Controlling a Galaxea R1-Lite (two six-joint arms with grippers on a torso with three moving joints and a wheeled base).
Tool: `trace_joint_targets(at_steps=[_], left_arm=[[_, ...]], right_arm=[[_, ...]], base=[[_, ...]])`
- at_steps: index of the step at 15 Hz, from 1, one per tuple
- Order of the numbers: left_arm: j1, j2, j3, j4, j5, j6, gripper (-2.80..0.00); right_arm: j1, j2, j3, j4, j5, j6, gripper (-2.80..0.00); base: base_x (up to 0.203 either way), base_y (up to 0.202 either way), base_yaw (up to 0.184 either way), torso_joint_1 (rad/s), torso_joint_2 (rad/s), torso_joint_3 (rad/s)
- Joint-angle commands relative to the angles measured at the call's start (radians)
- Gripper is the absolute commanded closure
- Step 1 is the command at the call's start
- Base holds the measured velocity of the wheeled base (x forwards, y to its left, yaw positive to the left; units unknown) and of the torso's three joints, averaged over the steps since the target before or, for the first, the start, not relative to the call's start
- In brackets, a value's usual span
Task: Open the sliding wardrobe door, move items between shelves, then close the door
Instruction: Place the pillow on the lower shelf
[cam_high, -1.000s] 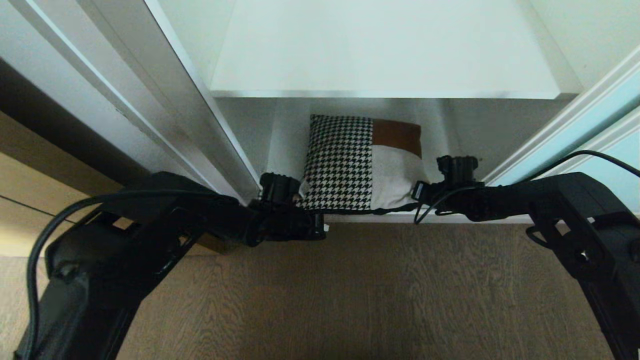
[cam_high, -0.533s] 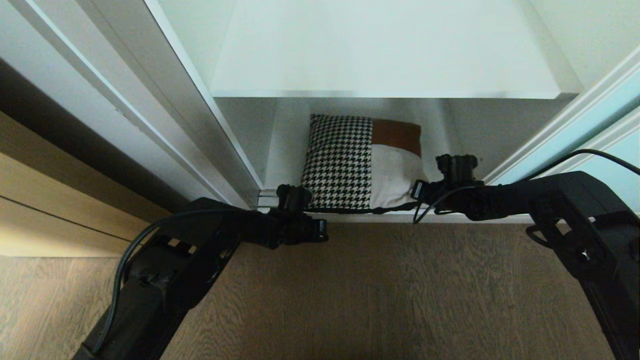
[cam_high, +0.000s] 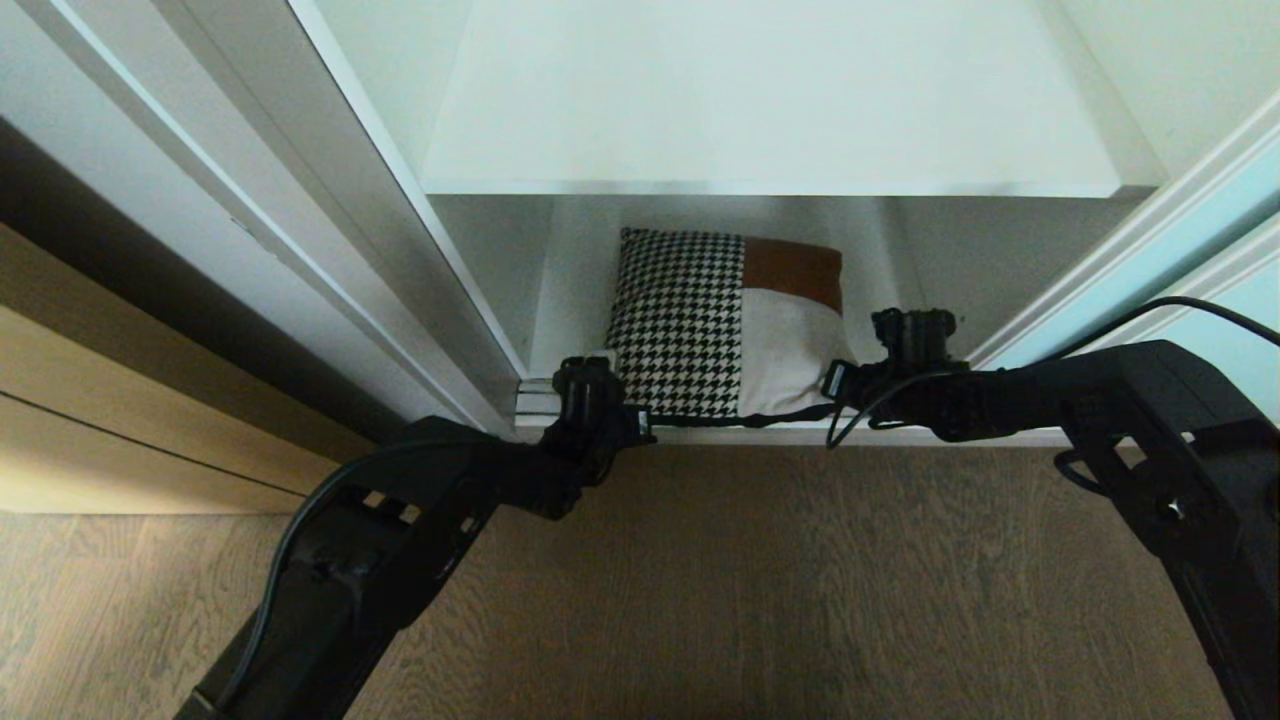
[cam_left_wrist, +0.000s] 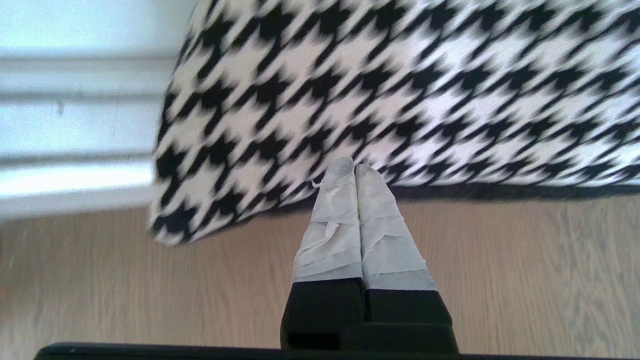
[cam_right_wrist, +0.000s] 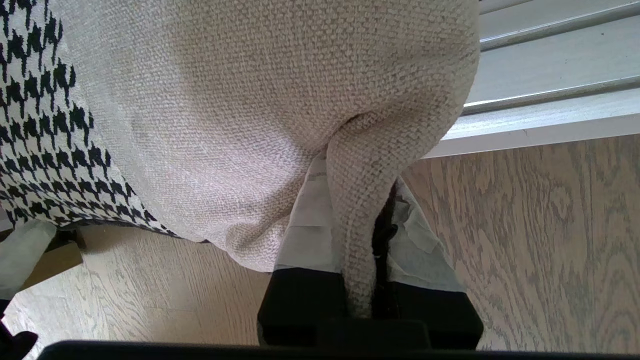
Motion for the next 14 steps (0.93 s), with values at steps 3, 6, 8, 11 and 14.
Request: trace_joint_targets(at_steps=[3,6,8,11,14], left_arm=[[-0.014,0.071,0.0,-0.125,0.009,0.072,0.0],[-0.014,0.078,0.0,-0.122,0.012,0.072,0.0],[-0.014,0.068,0.0,-0.123,0.027,0.07,0.0],[-0.014,0.066,0.001,-0.123,0.029,0.067,0.0],[-0.015,0.047,0.0,-0.12,0.029,0.067,0.0]], right_arm=[[0.0,0.0,0.0,-0.003,0.001,0.004,0.0],[0.0,0.003,-0.003,-0.003,0.0,0.002,-2.8],[0.002,-0.005,-0.006,-0.006,-0.001,0.002,-2.8],[0.004,-0.024,-0.007,-0.041,-0.033,-0.002,-2.8],[0.003,-0.087,0.083,-0.055,-0.053,-0.003,-2.8]], base=[[0.0,0.0,0.0,0.0,0.0,0.0],[0.0,0.0,0.0,0.0,0.0,0.0],[0.0,0.0,0.0,0.0,0.0,0.0],[0.0,0.0,0.0,0.0,0.0,0.0],[0.0,0.0,0.0,0.0,0.0,0.0]])
